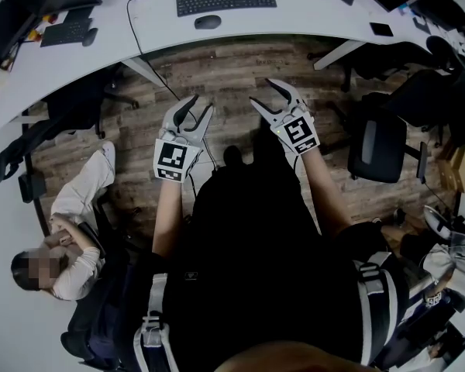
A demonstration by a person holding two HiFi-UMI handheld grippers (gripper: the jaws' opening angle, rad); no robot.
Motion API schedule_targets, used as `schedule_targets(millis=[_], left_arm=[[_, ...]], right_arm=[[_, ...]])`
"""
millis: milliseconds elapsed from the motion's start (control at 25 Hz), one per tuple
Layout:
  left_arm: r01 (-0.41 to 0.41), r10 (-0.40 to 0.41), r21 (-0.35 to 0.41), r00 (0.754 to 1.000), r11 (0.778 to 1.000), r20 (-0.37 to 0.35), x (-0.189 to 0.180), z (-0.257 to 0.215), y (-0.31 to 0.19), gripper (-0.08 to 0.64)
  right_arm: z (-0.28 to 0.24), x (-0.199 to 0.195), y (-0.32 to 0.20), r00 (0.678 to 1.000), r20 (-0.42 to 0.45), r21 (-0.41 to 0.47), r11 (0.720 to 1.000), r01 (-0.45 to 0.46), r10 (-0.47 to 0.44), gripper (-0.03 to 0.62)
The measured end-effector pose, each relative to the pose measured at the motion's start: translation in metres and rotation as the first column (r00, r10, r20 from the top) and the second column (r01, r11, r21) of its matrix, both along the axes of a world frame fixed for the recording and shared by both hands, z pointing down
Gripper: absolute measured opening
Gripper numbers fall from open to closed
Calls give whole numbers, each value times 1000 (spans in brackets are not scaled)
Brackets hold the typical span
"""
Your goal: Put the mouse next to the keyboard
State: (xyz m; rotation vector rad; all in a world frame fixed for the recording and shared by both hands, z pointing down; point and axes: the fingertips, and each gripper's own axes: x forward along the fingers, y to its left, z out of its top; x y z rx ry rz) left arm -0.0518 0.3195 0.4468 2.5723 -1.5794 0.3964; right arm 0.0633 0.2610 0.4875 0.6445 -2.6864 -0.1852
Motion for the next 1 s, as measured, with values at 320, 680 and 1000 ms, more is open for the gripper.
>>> schedule_targets(millis=[320,680,1000], left_arm=[[-4,4,1,1000,1000,-8,1,-2,-1,164],[-4,4,-9,1000,1000,-14,3,2,-3,169],[16,-16,-19,1000,1000,-11,3,4,-16,169]], right_arm=[[-3,1,0,1000,-2,10,1000,-5,5,272],[0,7,0,1000,-9,2,1000,-14,14,273],[5,10,-17,1000,-10,-10,1000,-4,4,272]])
